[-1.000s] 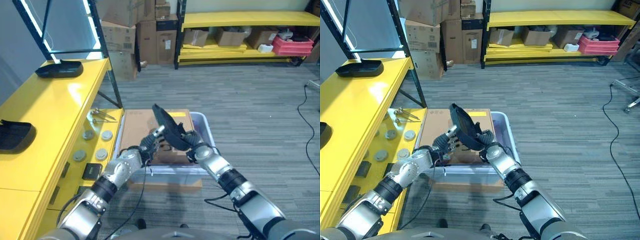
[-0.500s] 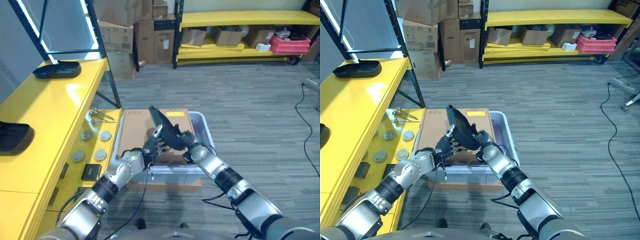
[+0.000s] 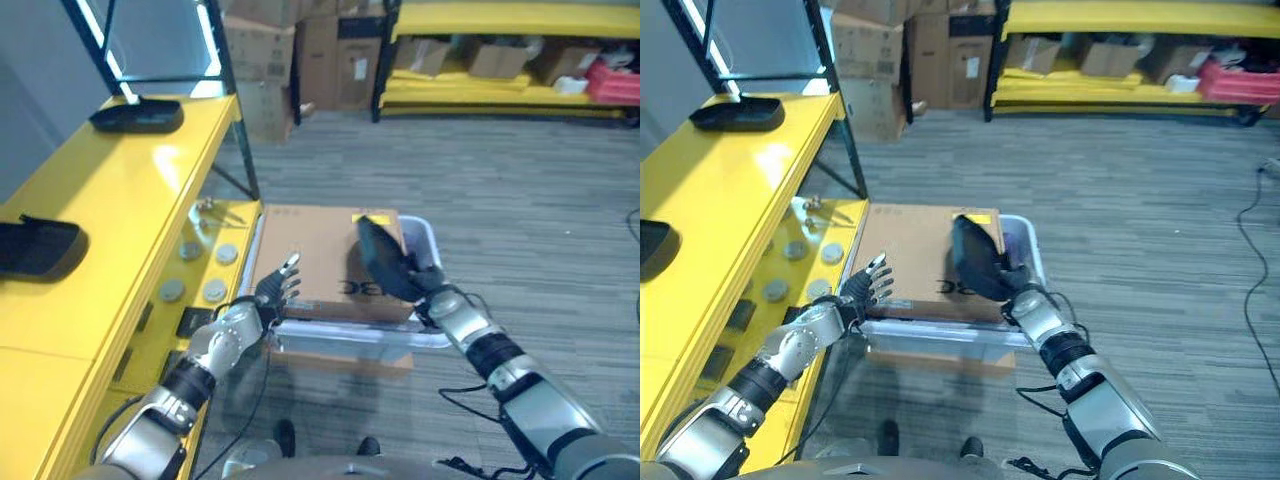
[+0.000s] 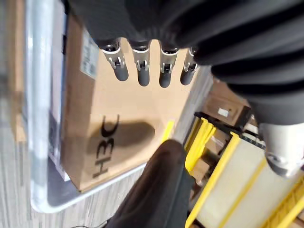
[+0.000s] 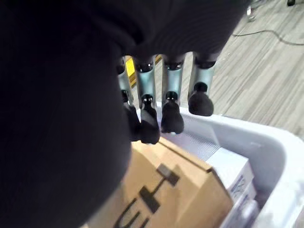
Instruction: Move parts from the plastic box to the shelf.
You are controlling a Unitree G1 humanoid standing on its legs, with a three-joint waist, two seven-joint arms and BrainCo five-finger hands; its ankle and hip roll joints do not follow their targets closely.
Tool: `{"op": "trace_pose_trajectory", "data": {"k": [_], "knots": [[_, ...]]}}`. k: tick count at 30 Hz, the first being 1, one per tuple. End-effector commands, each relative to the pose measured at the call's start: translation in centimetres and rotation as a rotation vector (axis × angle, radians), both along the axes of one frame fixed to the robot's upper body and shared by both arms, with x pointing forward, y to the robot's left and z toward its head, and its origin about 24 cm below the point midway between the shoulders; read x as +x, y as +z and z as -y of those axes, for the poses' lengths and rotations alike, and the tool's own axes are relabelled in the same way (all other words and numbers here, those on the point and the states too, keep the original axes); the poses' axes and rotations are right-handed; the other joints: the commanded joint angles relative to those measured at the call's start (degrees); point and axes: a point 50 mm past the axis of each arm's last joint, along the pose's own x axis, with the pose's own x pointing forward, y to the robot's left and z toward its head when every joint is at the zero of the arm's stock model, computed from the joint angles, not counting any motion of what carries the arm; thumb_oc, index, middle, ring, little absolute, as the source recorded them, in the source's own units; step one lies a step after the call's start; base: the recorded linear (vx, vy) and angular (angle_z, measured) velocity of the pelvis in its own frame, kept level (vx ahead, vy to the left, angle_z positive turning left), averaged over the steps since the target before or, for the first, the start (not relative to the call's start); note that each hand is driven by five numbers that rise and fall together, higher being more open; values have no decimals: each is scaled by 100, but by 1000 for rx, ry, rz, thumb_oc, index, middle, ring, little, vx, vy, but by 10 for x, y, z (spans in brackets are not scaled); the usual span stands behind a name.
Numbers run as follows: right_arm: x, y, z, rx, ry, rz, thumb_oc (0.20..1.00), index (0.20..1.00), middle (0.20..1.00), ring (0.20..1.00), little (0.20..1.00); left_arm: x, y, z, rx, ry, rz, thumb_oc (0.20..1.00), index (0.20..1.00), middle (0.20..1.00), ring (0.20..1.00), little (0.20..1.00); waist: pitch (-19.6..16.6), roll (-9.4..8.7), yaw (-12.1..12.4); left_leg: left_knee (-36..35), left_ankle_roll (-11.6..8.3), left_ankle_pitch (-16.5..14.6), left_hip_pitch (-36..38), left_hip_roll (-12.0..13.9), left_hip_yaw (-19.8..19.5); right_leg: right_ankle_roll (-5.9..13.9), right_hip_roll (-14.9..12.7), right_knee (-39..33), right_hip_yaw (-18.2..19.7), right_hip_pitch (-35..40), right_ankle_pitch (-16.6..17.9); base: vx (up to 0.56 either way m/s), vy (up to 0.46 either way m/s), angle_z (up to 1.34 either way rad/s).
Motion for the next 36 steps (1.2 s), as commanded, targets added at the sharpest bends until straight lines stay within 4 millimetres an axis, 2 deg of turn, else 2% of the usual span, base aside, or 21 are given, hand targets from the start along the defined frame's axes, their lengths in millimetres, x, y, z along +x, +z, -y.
{"op": "trace_pose_trajectory", "data": {"k": [1, 4, 7, 8, 11, 18, 19, 20, 21, 36], "knots": [[47, 87, -1, -55, 20, 312, 200, 200, 200, 200, 200, 22, 34, 12, -98, -17, 144, 1000, 1000, 1000, 1000, 1000, 254, -81, 149, 479, -241, -215, -487, 233, -310, 422, -640, 351, -207, -378, 138, -345, -3, 22], [47, 105, 22, -92, -28, 351, 200, 200, 200, 200, 200, 19, 35, -4, -74, -4, 167, 1000, 1000, 1000, 1000, 1000, 635, -48, 254, 565, -229, -133, -781, 189, -398, 422, -661, 380, -280, -530, 185, -231, -25, 25], [44, 109, 36, -119, -48, 349, 200, 200, 200, 200, 200, 13, 29, -13, -75, 2, 157, 1000, 1000, 1000, 1000, 1000, 778, -36, 322, 587, -231, -112, -866, 165, -455, 421, -669, 382, -333, -560, 200, -81, -17, 17], [39, 108, 47, -127, -74, 341, 200, 200, 200, 200, 200, 6, 22, -20, -100, 8, 136, 1000, 1000, 1000, 1000, 1000, 872, -17, 377, 588, -236, -92, -906, 151, -484, 419, -673, 369, -380, -560, 210, -76, -11, 2], [33, 106, 63, -138, -114, 335, 200, 200, 200, 200, 200, -8, 12, -28, -126, 1, 110, 1000, 1000, 1000, 1000, 1000, 1010, -1, 462, 571, -231, -69, -965, 126, -528, 413, -671, 333, -442, -562, 233, -72, -10, 16], [32, 110, 70, -155, -119, 329, 200, 200, 200, 200, 200, -20, 2, -28, -158, -17, 89, 1000, 1000, 1000, 1000, 1000, 1131, -10, 515, 447, -223, -27, -1010, 117, -522, 425, -660, 298, -464, -635, 255, -59, 5, 6], [30, 108, 71, -155, -131, 328, 755, 755, 755, 755, 755, -21, 1, -27, -158, -25, 89, 1000, 1000, 1000, 1000, 1000, 1135, -13, 508, 441, -221, -27, -1009, 122, -509, 424, -659, 305, -458, -651, 257, -34, 6, -2], [30, 108, 72, -154, -134, 328, 959, 959, 959, 959, 959, -21, 1, -27, -158, -25, 88, 1000, 1000, 1000, 1000, 1000, 1134, -15, 509, 435, -221, -25, -1007, 122, -506, 423, -657, 304, -457, -651, 258, 0, 0, 0], [29, 108, 73, -150, -142, 327, 1000, 1000, 1000, 1000, 1000, -22, 1, -27, -159, -23, 85, 1000, 1000, 1000, 1000, 1000, 1131, -17, 508, 427, -223, -22, -1002, 124, -500, 422, -654, 302, -456, -651, 258, 0, 0, 0], [29, 110, 72, -120, -155, 352, 1000, 1000, 1000, 1000, 1000, -21, -1, -26, -171, -24, 86, 1000, 1000, 1000, 1000, 1000, 1203, -35, 442, 423, -223, -38, -972, 148, -418, 426, -643, 328, -397, -689, 261, 0, 0, 0]]}}
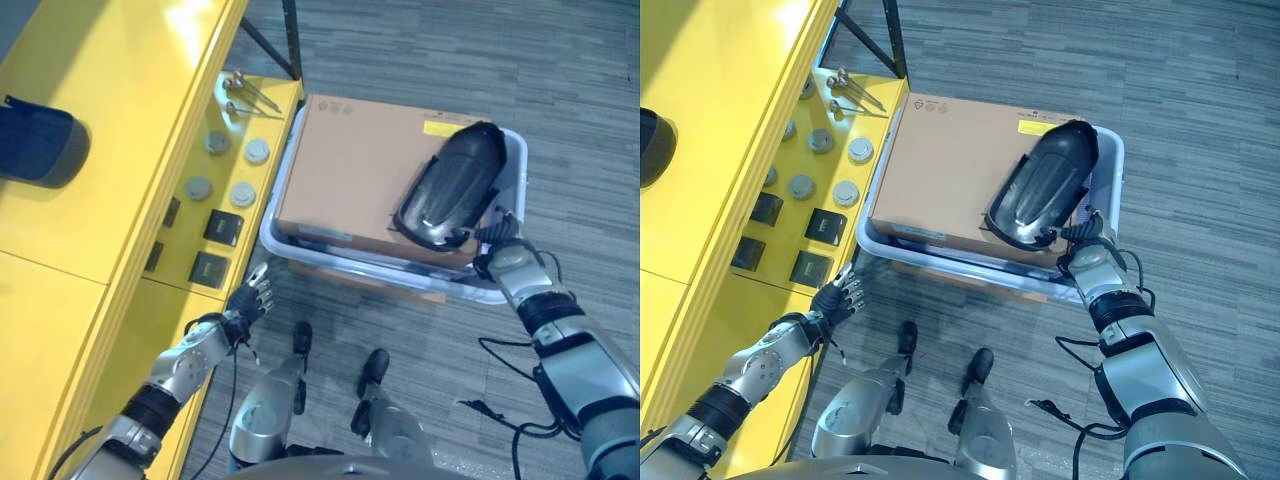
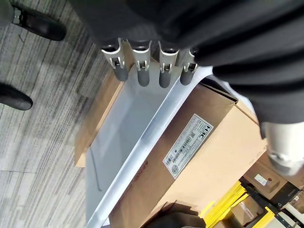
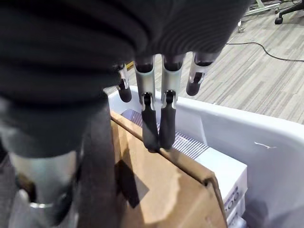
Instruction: Move parts from the plastic box to the shelf.
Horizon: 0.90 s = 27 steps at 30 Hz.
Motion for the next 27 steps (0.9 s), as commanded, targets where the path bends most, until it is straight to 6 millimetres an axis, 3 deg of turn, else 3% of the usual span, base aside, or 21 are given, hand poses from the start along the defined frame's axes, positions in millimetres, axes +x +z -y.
{"op": "trace_pose_trajectory", "data": {"k": [1, 6, 12, 18, 21, 27], "knots": [[8, 36, 7, -55, -4, 107, 1000, 1000, 1000, 1000, 1000, 3, 9, 16, -80, -26, 49, 1000, 1000, 1000, 1000, 1000, -251, -257, 96, 304, -230, -325, -154, 198, -21, 476, -629, 326, 13, -137, 52, 0, 0, 0], [9, 42, 7, -28, -16, 173, 1000, 1000, 1000, 1000, 1000, 4, 9, 17, -83, -24, 57, 1000, 1000, 1000, 1000, 1000, -209, -252, 100, 299, -231, -316, -169, 196, -34, 474, -624, 330, 11, -148, 59, 0, 0, 0], [6, 82, 5, 3, -15, 356, 1000, 1000, 1000, 1000, 1000, -3, 9, 10, -102, 6, 55, 1000, 1000, 1000, 1000, 1000, -251, -294, 21, 273, -217, -353, -76, 200, -20, 468, -604, 351, 69, -126, 26, 23, 22, -1], [3, 101, 7, 50, -2, 422, 1000, 1000, 1000, 1000, 1000, -7, 4, 5, -106, 23, 26, 1000, 1000, 1000, 1000, 1000, -342, -329, -30, 293, -212, -401, 41, 226, 45, 470, -599, 379, 121, -62, -17, 56, 29, -2], [5, 98, 6, 69, 2, 403, 1000, 1000, 1000, 1000, 1000, -8, 1, 5, -105, 26, 15, 1000, 1000, 1000, 1000, 1000, -364, -325, -27, 311, -210, -414, 77, 231, 59, 469, -600, 392, 128, -29, -35, 47, 15, -12], [3, 70, 8, 66, -110, 346, 1000, 1000, 1000, 1000, 1000, -7, 1, 8, -113, 23, 28, 1000, 1000, 1000, 1000, 1000, -292, -286, 1, 366, -198, -425, 45, 235, 66, 457, -618, 411, 122, -27, -34, 3, 8, -3]]}}
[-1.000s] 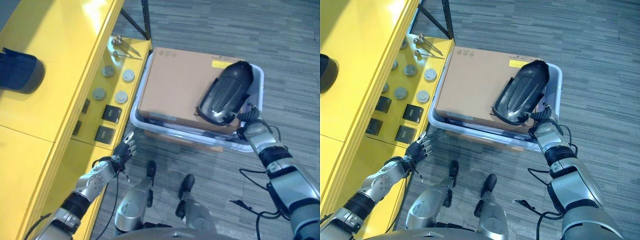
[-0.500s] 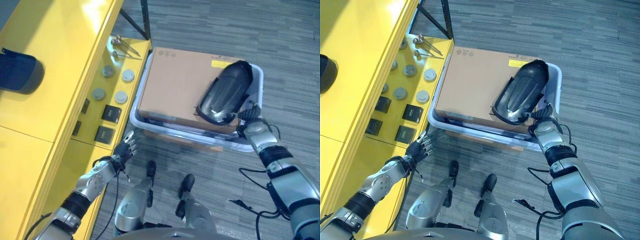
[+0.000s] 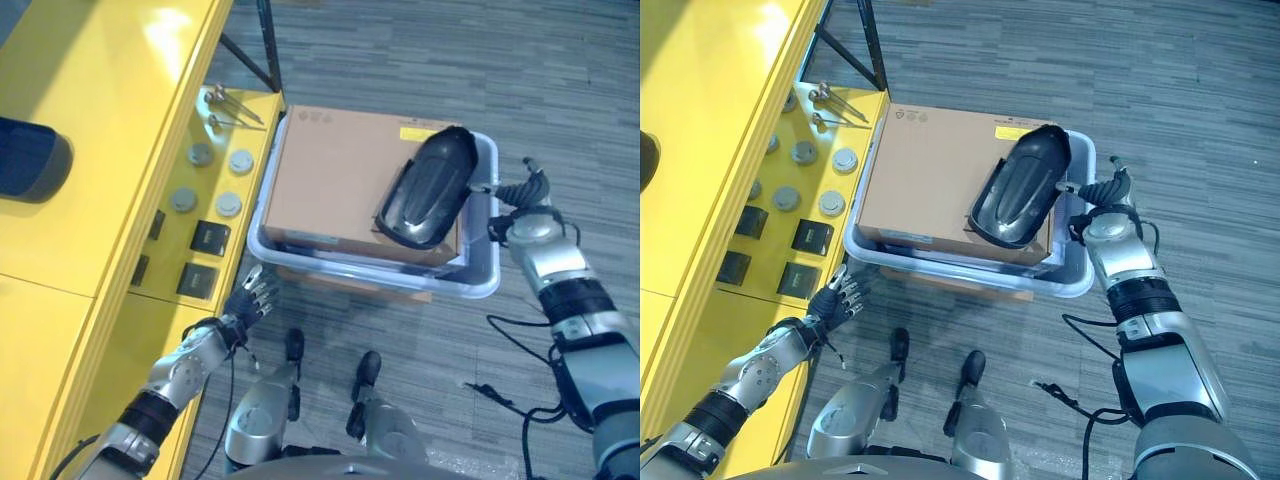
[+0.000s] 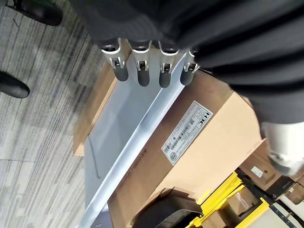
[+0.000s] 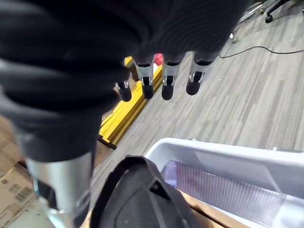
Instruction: Move parts from the plastic box to the shelf.
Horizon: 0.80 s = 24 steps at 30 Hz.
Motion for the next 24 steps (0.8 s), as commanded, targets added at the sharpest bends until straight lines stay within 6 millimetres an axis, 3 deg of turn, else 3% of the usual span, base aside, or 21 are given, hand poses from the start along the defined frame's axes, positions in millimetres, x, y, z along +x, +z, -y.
{"op": "trace_pose_trajectory", "data": {"k": [1, 9, 24], "knots": [[-1, 9, 10, -69, -114, 68, 1000, 1000, 1000, 1000, 1000, 1, 8, 15, -81, -11, 64, 1000, 1000, 1000, 1000, 1000, -279, -116, 153, 434, -192, -394, -258, 219, -91, 438, -614, 412, -25, -217, -13, -35, 23, 1], [5, 1, 4, -4, -166, 101, 1000, 1000, 1000, 1000, 1000, 11, 19, 22, -110, -26, 132, 1000, 1000, 1000, 1000, 1000, -151, -50, 225, 503, -166, -411, -413, 152, -137, 443, -664, 417, -57, -307, 17, -25, 12, 0], [14, 5, 3, 55, -185, 114, 1000, 1000, 1000, 1000, 1000, 18, 24, 24, -134, -36, 174, 1000, 1000, 1000, 1000, 1000, 120, 42, 333, 718, -112, -448, -777, 25, -179, 481, -778, 562, -102, -617, 53, -18, 19, 4]]}}
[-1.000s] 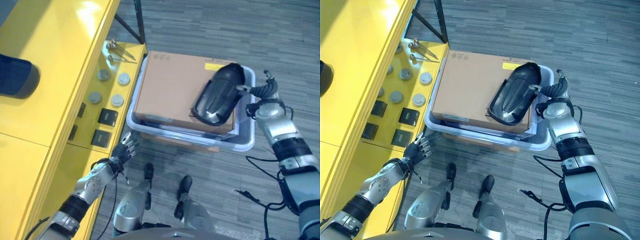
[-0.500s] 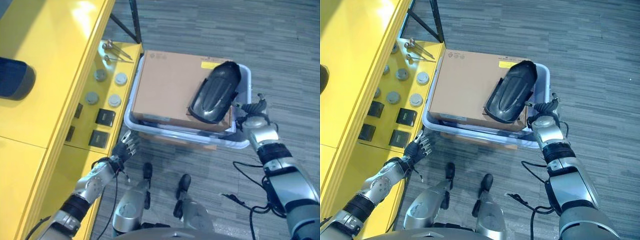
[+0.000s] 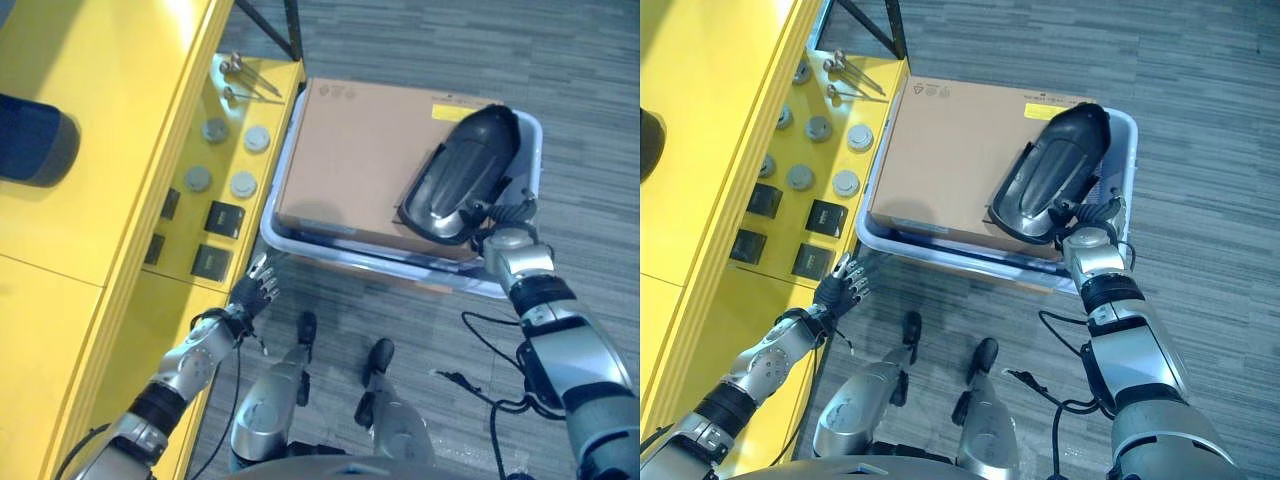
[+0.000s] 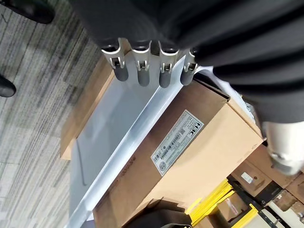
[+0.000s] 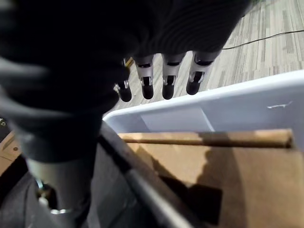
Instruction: Move parts from the plastic box to the shelf.
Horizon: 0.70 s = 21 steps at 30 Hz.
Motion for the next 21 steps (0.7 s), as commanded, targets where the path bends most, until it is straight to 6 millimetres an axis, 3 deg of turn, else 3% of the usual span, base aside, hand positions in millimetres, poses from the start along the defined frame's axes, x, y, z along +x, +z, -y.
{"op": "trace_pose_trajectory", "data": {"k": [1, 6, 7, 8, 9, 10, 11, 21], "knots": [[8, 37, 3, -89, -3, 112, 1000, 1000, 1000, 1000, 1000, 5, 12, 8, -81, -11, 67, 1000, 1000, 1000, 1000, 1000, -18, -224, 120, 666, -121, -479, -338, 65, -69, 477, -745, 553, 32, -254, 53, -25, 7, 4], [7, 25, -1, -63, 3, 86, 1000, 1000, 1000, 1000, 1000, 7, 14, 9, -82, -14, 77, 1000, 1000, 1000, 1000, 1000, 48, -215, 124, 689, -104, -479, -400, 46, -66, 486, -758, 576, 35, -318, 67, 0, 0, 0], [7, 23, -2, -59, 3, 82, 950, 950, 950, 950, 950, 7, 15, 9, -83, -13, 78, 1000, 1000, 1000, 1000, 1000, 60, -214, 123, 696, -99, -480, -410, 43, -63, 488, -762, 584, 36, -332, 71, 0, 0, 0], [6, 20, -2, -50, 2, 77, 598, 598, 598, 598, 598, 7, 14, 9, -83, -13, 80, 1000, 1000, 1000, 1000, 1000, 74, -213, 122, 699, -93, -482, -419, 38, -65, 490, -765, 594, 38, -349, 74, 0, 0, 0], [6, 19, -2, -46, 1, 75, 357, 357, 357, 357, 357, 7, 14, 9, -82, -13, 82, 1000, 1000, 1000, 1000, 1000, 79, -213, 123, 698, -93, -481, -428, 38, -64, 491, -766, 593, 36, -358, 76, 0, 0, 0], [6, 18, -2, -42, 2, 73, 357, 357, 357, 357, 357, 7, 14, 9, -82, -13, 82, 1000, 1000, 1000, 1000, 1000, 82, -213, 124, 698, -93, -480, -433, 39, -63, 492, -768, 593, 36, -363, 77, 0, 0, 0], [6, 17, -3, -39, 5, 69, 200, 200, 200, 200, 200, 8, 14, 9, -81, -14, 81, 1000, 1000, 1000, 1000, 1000, 90, -210, 123, 700, -93, -479, -440, 40, -60, 494, -770, 595, 35, -370, 79, 0, 0, 0], [6, 17, -3, -24, 14, 103, 200, 200, 200, 200, 200, 9, 18, 9, -89, -29, 99, 1000, 1000, 1000, 1000, 1000, 102, -220, 110, 703, -80, -501, -431, 26, -39, 499, -777, 580, 28, -385, 103, 0, 0, 0]]}}
